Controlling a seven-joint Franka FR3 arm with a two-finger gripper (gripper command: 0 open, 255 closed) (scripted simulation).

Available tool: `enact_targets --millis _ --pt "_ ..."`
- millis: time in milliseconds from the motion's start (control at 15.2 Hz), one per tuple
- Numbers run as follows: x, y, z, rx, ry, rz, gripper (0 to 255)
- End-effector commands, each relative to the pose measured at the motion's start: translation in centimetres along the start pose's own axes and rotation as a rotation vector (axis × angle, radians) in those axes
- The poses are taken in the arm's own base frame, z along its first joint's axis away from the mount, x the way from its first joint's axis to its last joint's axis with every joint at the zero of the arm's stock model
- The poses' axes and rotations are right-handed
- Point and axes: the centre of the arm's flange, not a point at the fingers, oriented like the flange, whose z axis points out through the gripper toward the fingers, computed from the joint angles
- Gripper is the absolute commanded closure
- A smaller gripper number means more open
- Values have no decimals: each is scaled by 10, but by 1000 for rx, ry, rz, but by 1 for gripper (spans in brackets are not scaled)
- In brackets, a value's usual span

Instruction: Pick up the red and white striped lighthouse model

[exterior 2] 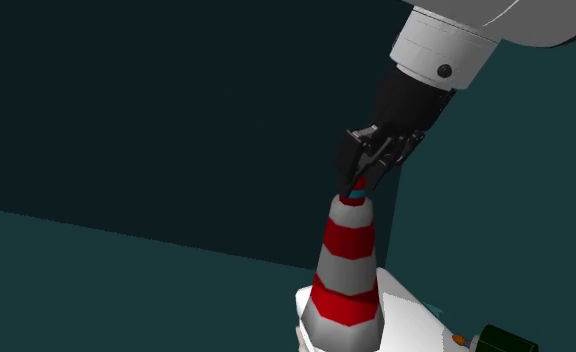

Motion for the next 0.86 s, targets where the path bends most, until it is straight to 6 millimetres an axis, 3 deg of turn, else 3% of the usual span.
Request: enact_targets --millis 0,660,792 --pt "6 0 -10 -1 2 0 255" --pt "26 -5 -59 -1 2 0 255" --pt "26 -5 -59 -1 2 0 255"
